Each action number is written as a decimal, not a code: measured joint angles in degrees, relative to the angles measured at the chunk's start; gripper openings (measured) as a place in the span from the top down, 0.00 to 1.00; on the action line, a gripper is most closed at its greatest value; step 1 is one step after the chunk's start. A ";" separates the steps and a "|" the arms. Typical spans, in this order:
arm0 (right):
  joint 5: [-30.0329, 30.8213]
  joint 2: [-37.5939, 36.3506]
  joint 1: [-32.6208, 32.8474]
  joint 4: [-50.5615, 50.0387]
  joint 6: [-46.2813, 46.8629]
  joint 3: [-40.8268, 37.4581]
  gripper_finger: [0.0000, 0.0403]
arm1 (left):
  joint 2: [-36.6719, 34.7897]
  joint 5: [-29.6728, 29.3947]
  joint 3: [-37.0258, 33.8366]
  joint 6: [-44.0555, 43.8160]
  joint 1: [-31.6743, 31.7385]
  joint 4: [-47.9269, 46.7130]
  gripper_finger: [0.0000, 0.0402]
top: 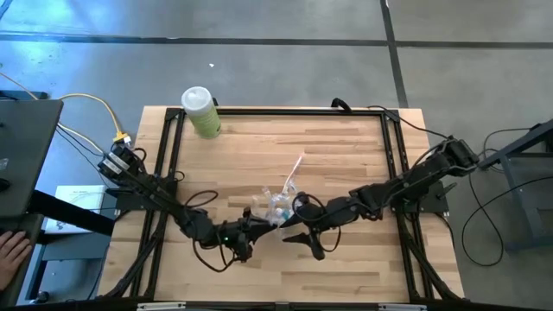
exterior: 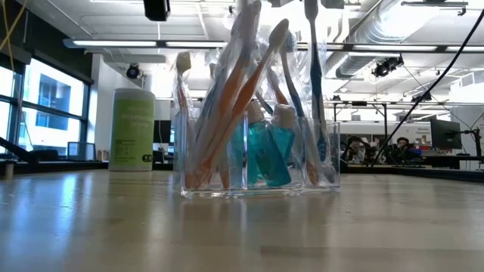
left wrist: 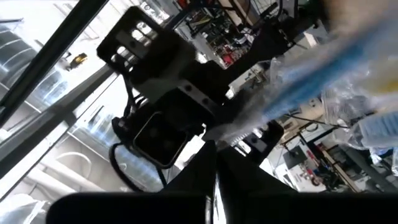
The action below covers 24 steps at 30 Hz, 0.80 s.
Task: Pick & Place toothbrushing station
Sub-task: Put the blue toothbrush into the transparent organizer
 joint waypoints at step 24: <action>6.63 -0.60 -0.40 1.20 -4.36 0.00 0.57 | 0.00 -2.36 0.39 -2.93 -0.48 0.81 0.99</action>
